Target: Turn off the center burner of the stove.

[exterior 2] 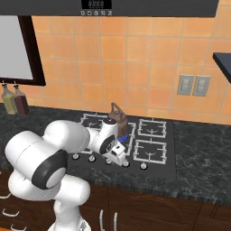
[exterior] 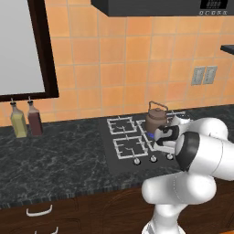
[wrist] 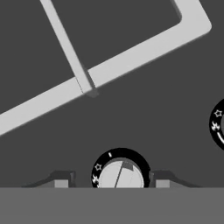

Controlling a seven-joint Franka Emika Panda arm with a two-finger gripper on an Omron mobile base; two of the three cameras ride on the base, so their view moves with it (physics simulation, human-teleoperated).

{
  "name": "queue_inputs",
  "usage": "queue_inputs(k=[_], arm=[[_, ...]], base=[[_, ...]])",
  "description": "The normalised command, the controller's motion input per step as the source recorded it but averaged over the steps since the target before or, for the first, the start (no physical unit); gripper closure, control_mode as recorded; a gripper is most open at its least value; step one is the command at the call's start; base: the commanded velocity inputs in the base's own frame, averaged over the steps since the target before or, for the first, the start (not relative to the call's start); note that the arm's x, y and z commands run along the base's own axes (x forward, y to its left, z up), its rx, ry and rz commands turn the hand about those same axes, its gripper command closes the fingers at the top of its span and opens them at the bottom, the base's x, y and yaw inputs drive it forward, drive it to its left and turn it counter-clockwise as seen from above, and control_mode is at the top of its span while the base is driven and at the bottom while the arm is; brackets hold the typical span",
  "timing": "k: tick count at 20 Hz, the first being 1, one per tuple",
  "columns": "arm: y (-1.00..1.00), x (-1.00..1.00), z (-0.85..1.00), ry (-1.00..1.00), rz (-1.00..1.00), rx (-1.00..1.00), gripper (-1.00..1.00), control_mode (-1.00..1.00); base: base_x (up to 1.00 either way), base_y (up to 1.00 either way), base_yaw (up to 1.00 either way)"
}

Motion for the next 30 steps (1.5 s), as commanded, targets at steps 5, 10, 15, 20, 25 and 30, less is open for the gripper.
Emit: queue_inputs(k=[5,10,15,20,25,30], arm=[[0.0,-0.03,0.0,0.0,0.0,0.0,1.0,-1.0],[0.0,-0.21,-0.01,-0.01,-0.15,0.0,1.0,-1.0],[0.03,-0.12,-0.13,0.0,-0.52,0.0,1.0,-1.0],[0.15,0.0,-0.19,-0.01,-0.75,0.0,1.0,-1.0],[0.04,-0.06,-0.24,-0.03,-0.91,0.0,1.0,-1.0],[0.03,-0.06,-0.31,-0.05,-0.99,0.0,1.0,-1.0]], base=[[0.0,0.0,0.0],[0.0,0.0,0.0],[0.0,0.0,0.0],[0.0,0.0,0.0],[0.0,0.0,0.0],[0.0,0.0,0.0]])
